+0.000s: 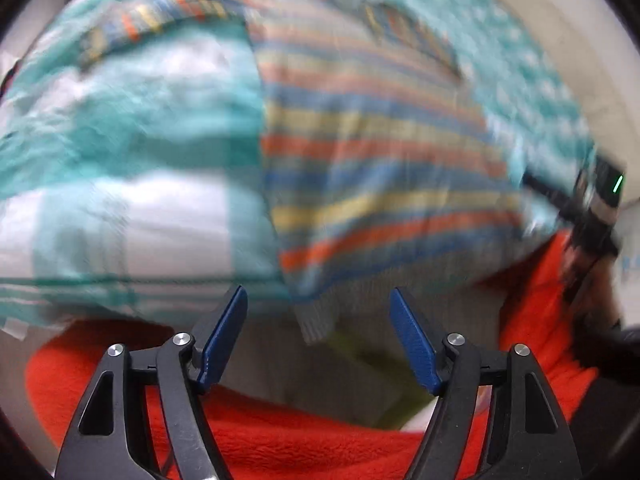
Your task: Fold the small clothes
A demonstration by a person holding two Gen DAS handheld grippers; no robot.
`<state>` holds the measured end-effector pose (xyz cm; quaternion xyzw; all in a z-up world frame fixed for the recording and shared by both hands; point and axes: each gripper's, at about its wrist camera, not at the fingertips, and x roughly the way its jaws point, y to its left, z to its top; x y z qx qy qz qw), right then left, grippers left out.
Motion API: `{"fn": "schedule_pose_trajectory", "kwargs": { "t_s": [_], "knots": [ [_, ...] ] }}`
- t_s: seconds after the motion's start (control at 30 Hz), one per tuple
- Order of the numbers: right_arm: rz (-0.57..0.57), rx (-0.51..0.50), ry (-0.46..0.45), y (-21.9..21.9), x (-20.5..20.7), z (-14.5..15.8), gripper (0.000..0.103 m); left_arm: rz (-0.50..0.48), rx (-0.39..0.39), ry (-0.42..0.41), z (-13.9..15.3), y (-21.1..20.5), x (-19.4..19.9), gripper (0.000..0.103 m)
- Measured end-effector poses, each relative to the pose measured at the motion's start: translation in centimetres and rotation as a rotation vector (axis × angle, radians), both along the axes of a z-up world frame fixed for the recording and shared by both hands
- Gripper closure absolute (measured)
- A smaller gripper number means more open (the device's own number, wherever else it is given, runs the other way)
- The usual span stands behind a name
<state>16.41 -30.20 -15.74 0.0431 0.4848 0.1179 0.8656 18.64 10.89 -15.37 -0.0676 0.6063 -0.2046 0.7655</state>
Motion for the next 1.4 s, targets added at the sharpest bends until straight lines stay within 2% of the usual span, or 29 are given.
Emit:
{"fn": "schedule_pose_trajectory", "kwargs": {
  "t_s": [0.07,0.13,0.27,0.37,0.43,0.53,0.57,0.67,0.7,0.8,0.83,0.87,0.93,1.0,1.07,1.17,1.23,1.3,1.33,1.37,1.4],
  "knots": [
    [-0.023,0.022,-0.015,0.5,0.1,0.4,0.038,0.084,-0.039,-0.082,1.9,1.7,1.9,0.015],
    [-0.025,0.06,-0.027,1.2,0.4,0.9,0.038,0.213,-0.076,-0.162,3.3,4.4,4.5,0.013],
    [0.022,0.013,-0.059,3.5,0.4,1.1,0.037,0.412,-0.182,-0.218,3.2,8.5,9.6,0.009],
    [0.039,-0.005,-0.046,4.5,0.2,-0.1,0.037,0.498,-0.185,-0.223,0.6,10.6,13.7,0.009],
    [0.037,0.006,-0.017,4.7,0.1,-1.1,0.037,0.579,-0.226,-0.217,-1.4,12.6,15.8,0.009],
    [0.038,-0.001,0.003,4.8,0.1,-1.9,0.037,0.731,-0.314,-0.165,-5.2,15.9,18.8,0.011],
    [0.037,-0.009,0.007,4.8,0.2,-2.2,0.037,0.79,-0.345,-0.136,-6.8,16.7,19.7,0.017],
    [0.032,-0.015,0.024,4.7,0.4,-2.9,0.037,0.881,-0.453,-0.055,-10.2,17.9,21.8,0.02],
    [0.03,-0.016,0.032,4.6,0.6,-3.2,0.037,0.903,-0.462,-0.052,-10.6,18.1,22.1,0.02],
    [0.027,-0.007,0.059,4.6,0.9,-4.1,0.037,0.97,-0.48,-0.109,-11.2,18.4,22.7,0.021],
    [0.027,-0.007,0.068,4.6,1.0,-4.4,0.037,0.986,-0.482,-0.129,-11.3,18.5,22.8,0.029],
    [0.028,-0.008,0.075,4.6,1.1,-4.6,0.037,0.994,-0.47,-0.138,-11.2,18.4,23.0,0.058],
    [0.027,-0.007,0.08,4.6,1.1,-4.9,0.037,0.969,-0.387,-0.142,-10.6,18.0,23.7,0.099],
    [0.026,-0.003,0.078,4.6,1.1,-5.0,0.037,0.901,-0.288,-0.26,-7.2,16.2,24.2,0.101],
    [0.025,-0.001,0.076,4.6,1.0,-5.2,0.036,0.763,-0.201,-0.382,-3.0,12.7,25.2,0.1],
    [0.026,0.0,0.076,4.6,0.7,-5.3,0.035,0.446,-0.098,-0.567,3.7,3.3,26.1,0.1],
    [0.029,-0.005,0.074,4.8,0.7,-5.4,0.034,0.219,-0.054,-0.665,6.6,-4.2,25.7,0.099],
    [0.027,-0.007,0.074,4.9,0.7,-5.3,0.034,0.02,-0.042,-0.676,7.2,-10.9,25.1,0.083],
    [0.025,-0.005,0.074,4.9,0.8,-5.3,0.034,-0.073,-0.05,-0.644,6.4,-14.5,24.9,0.05],
    [0.022,0.002,0.073,4.8,0.7,-5.1,0.034,-0.11,-0.05,-0.614,5.4,-16.4,24.6,0.016],
    [0.018,0.01,0.071,4.6,0.7,-4.9,0.034,-0.132,-0.048,-0.581,3.9,-18.0,24.1,0.011]
  ]
}}
